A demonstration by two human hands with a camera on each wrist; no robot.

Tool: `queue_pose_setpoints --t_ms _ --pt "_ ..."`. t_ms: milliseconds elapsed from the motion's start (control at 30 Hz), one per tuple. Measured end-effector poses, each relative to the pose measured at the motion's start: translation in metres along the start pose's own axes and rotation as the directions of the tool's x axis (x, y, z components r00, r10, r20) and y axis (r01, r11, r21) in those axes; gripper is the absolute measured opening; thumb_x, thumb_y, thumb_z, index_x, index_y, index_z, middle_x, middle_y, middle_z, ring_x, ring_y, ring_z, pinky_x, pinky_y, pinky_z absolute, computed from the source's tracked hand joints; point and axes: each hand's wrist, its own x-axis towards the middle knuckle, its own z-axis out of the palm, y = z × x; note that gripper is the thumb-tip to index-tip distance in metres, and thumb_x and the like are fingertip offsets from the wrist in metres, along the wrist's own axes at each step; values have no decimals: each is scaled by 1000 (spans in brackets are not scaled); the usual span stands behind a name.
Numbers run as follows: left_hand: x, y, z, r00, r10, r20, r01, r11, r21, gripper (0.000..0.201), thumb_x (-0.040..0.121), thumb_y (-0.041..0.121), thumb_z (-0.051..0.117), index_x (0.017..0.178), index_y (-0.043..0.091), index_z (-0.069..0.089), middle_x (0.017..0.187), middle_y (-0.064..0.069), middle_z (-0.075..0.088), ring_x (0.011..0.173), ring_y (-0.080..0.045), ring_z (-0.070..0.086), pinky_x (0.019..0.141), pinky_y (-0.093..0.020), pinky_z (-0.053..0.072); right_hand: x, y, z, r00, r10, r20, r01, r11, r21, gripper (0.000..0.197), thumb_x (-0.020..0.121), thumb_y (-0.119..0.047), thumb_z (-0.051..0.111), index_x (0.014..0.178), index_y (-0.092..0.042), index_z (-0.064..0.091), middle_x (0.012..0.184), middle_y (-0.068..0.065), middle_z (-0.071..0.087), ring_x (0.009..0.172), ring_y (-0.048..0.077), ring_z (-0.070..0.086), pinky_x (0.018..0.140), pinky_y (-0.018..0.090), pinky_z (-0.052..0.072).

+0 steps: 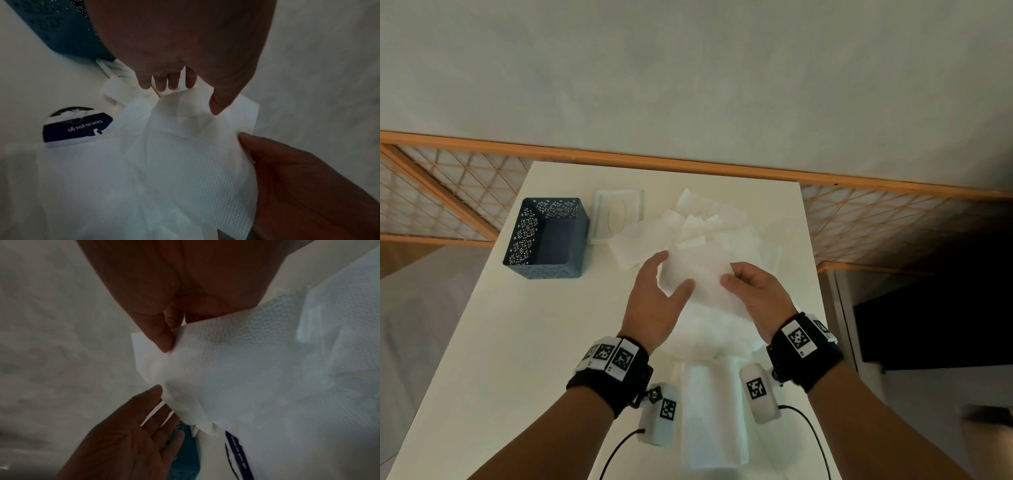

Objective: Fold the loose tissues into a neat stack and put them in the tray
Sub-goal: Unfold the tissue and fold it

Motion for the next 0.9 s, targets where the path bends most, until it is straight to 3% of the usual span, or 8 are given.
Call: queue_pose_setpoints --t_ms 100,233,333,433,533,633,733,900 --pt "1 4 1 1000 -29 -3 29 995 -98 65 94 30 78 150 28 45 135 13 62 118 -8 64 99 -28 52 -2 -9 1 999 -19 34 18 999 33 16 100 -13 65 110 -15 78 111 12 78 100 27 73 96 43 57" --pt "2 9 -3 999 -42 -25 38 989 -144 56 95 30 77 143 33 49 115 11 67 89 -6 67 74 -18 50 -1 -15 0 999 -41 -8 41 996 84 20 101 -9 62 116 -12 75 113 14 77 99 25 72 93 43 57" --pt "3 12 -6 990 -137 -13 125 937 -327 58 87 39 85 136 34 54 111 4 74 99 -14 73 82 -31 54 2 -16 -3 997 -53 -61 60 992 109 22 100 -6 63 112 -20 77 100 12 74 91 27 70 91 48 56" --pt "4 16 -10 956 -264 128 291 804 -519 65 80 45 89 135 27 59 116 -3 78 111 -26 74 91 -43 57 2 -17 -6 994 -61 -85 70 991 112 29 100 -6 64 99 -30 80 89 3 75 83 22 69 88 45 55" --pt "4 23 -14 921 -223 319 377 715 -589 61 91 45 78 136 6 65 129 -14 73 121 -32 70 101 -48 57 0 -18 -8 992 -72 -107 84 991 107 37 100 -5 64 91 -36 81 85 -3 75 79 15 70 85 39 55" --pt "3 26 -17 890 -174 422 414 699 -584 54 99 45 69 137 6 67 136 -17 69 126 -31 66 110 -48 52 -4 -21 -9 993 -76 -91 87 988 129 32 100 -4 63 98 -30 81 91 1 77 84 17 71 87 40 57" --pt "2 30 -17 901 -198 387 408 690 -598 47 97 30 74 137 6 66 134 -14 71 130 -34 64 117 -56 44 -6 -21 -11 995 -77 -62 84 989 123 26 101 -9 64 112 -26 79 106 11 78 96 22 73 92 44 59" --pt "0 39 -18 924 -242 296 375 724 -578 22 97 14 73 119 10 71 122 -16 76 106 -31 72 106 -52 54 -8 -21 -9 986 -90 -141 97 994 46 17 99 -20 71 114 -21 78 113 9 78 100 16 72 98 40 57"
